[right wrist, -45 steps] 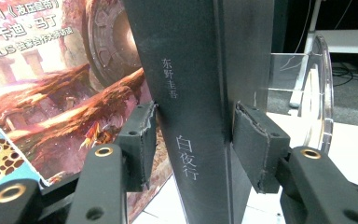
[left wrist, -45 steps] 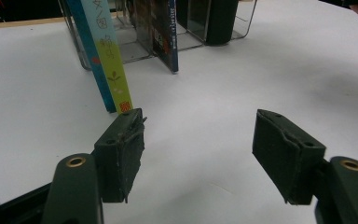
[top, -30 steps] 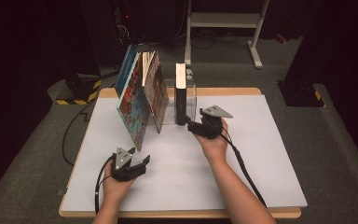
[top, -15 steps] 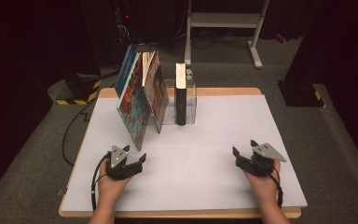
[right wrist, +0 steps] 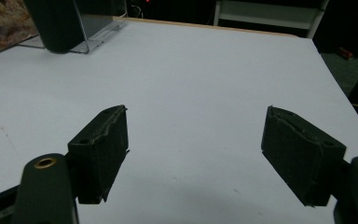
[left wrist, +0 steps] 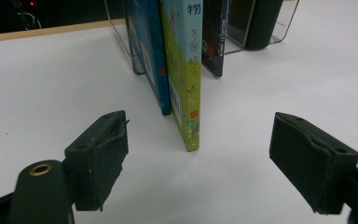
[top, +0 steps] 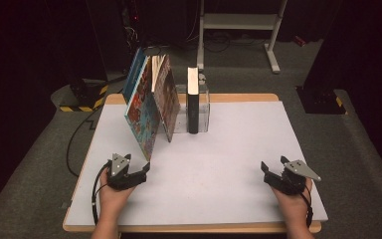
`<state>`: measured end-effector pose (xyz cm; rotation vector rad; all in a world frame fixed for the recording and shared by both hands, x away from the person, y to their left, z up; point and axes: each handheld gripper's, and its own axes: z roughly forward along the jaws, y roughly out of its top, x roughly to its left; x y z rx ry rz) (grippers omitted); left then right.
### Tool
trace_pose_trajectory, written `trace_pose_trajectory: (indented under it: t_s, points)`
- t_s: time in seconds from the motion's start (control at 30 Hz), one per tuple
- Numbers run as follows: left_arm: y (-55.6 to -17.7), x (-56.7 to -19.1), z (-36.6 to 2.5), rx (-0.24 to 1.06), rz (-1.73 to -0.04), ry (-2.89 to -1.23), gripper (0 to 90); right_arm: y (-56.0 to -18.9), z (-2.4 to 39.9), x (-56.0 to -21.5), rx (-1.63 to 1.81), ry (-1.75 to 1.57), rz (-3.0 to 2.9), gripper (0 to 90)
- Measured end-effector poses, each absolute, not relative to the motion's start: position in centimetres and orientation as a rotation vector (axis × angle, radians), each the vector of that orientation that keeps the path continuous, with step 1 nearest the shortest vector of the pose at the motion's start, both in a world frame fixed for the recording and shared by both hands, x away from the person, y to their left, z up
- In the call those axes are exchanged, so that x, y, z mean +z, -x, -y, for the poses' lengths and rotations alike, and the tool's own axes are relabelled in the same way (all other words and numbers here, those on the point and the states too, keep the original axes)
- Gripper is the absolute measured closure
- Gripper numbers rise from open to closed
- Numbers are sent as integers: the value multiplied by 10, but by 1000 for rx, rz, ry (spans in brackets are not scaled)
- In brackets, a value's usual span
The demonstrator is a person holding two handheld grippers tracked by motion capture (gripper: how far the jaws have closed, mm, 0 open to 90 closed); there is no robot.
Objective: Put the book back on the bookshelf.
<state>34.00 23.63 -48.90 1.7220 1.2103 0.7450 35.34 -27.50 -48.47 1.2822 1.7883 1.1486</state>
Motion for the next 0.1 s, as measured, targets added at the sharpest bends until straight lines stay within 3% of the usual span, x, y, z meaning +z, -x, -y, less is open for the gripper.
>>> trace_pose_trajectory:
  t_s: [0.1]
  points:
    - [-340, -489, -237, 741, -1213, -1715, 191, -353, 276, -486, 1151, -1297, -1788, 215]
